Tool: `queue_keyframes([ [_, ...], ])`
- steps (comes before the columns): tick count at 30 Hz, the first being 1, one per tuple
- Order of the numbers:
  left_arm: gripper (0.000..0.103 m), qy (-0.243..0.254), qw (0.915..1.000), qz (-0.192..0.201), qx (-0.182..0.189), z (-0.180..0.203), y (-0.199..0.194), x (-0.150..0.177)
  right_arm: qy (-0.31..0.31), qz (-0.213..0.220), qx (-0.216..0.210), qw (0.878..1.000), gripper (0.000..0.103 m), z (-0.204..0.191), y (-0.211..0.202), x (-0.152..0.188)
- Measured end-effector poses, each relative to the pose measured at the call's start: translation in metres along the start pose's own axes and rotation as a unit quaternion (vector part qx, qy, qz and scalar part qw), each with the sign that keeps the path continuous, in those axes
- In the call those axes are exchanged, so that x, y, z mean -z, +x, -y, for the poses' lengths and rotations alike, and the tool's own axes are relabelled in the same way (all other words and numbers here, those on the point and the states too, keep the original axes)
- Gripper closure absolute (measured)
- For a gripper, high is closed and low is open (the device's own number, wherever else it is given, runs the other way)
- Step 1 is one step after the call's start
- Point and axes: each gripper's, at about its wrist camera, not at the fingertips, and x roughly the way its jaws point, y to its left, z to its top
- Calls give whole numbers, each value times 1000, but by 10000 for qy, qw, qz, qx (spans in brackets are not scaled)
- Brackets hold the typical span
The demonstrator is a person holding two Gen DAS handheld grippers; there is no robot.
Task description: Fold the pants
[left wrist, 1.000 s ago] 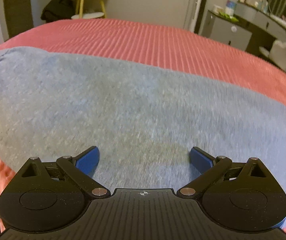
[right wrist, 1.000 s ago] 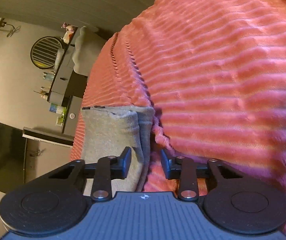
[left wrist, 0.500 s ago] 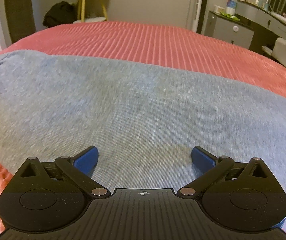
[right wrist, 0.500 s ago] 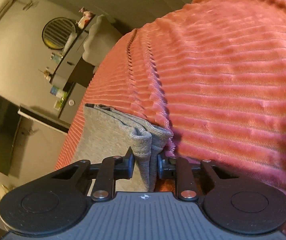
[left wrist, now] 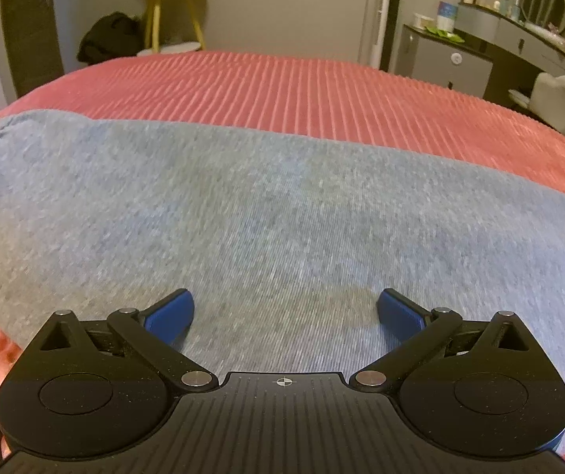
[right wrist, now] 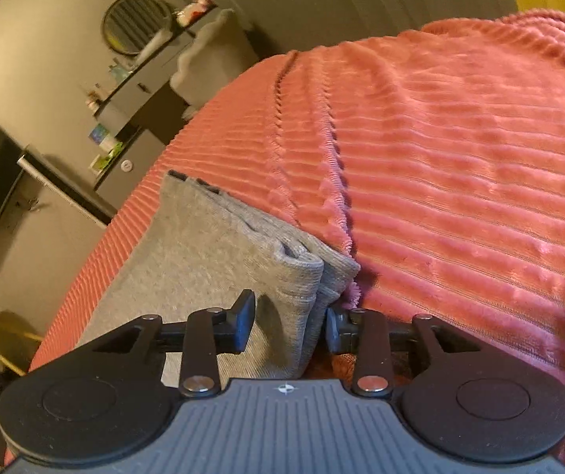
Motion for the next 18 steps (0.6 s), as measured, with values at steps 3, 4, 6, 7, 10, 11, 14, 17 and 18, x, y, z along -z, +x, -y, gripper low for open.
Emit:
queue_keyframes([
  [3, 0, -86, 10000, -49, 17, -4, 0, -1, 99, 14, 109, 9999, 82, 1, -1, -2],
  [4, 0, -98, 9999, -49, 8, -5, -1, -2, 111, 32, 101, 9999, 89, 1, -1, -1],
  [6, 0, -104, 9999, -70, -32, -5, -1, -2, 68, 49, 98, 9999, 92, 1, -3, 0],
  [7, 0, -114, 9999, -72, -20, -6, -2, -3, 4, 92, 120, 9999, 93, -2, -5, 0],
  [10, 0, -153, 9998, -92, 15, -7, -4, -2, -339, 246, 95, 9991, 94, -17, -16, 0],
  [11, 0, -173, 9998, -88, 25, -7, -5, -3, -416, 315, -138, 9985, 94, -21, -21, -1],
  [14, 0, -293, 9995, -100, 68, -11, -6, -5, -612, 338, -164, 9974, 94, -33, -28, -7],
  [17, 1, -483, 9987, -93, 150, -16, -10, -6, -1303, 360, 374, 9901, 94, -62, -32, -7],
  [18, 1, -518, 9985, -57, 141, -17, -12, -7, -1655, 449, 375, 9845, 94, -79, -36, -5],
])
